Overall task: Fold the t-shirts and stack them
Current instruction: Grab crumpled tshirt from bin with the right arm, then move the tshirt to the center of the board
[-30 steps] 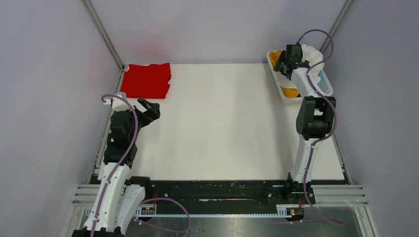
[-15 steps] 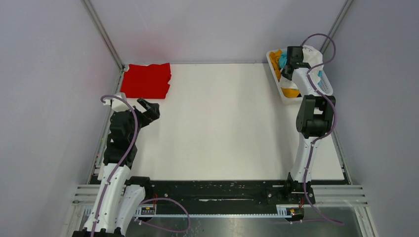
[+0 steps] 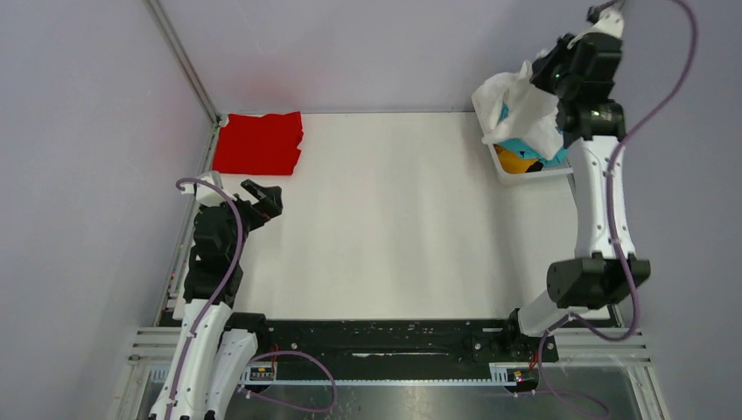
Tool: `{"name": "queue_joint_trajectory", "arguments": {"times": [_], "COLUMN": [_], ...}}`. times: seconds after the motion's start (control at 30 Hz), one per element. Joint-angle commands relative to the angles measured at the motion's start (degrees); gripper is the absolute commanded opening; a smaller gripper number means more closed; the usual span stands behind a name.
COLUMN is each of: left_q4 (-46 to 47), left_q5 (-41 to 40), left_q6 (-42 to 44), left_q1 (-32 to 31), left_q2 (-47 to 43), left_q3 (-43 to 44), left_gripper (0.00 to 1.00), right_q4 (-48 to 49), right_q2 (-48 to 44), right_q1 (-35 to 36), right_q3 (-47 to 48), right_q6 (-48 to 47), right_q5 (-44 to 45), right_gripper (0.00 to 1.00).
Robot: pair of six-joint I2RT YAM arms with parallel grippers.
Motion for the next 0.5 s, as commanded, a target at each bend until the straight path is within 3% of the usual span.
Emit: {"name": "queue_joint_trajectory", "arguments": {"times": [0.0, 0.13, 0.3, 0.47], "left_q4": [2.7, 1.9, -0.2, -1.9], "left_q5": [0.7, 0.3, 0.2, -1.3], "left_q6": [-1.0, -1.1, -1.0, -1.4], "left_q1": [0.2, 0.2, 0.2, 0.2], "left_q2": [-0.8, -1.7, -2.3, -3.3], "left_q3": [0.1, 0.3, 1.2, 1.6], "left_gripper": [0.99, 0.99, 0.99, 0.99], "right_q4": [0.1, 0.4, -5.2, -6.6], "right_q2": [-9.5, -11.6, -9.4, -3.2], "right_q1": [1.2, 8.6, 22.9, 29.1], "right_q3": [9.6, 15.7, 26.5, 35.4], "right_q6": [3.3, 6.1, 1.9, 3.3], "right_q5": [-25.4, -37.6, -40.8, -46.1], "right_gripper": [0.0, 0.0, 0.0, 0.0]}}
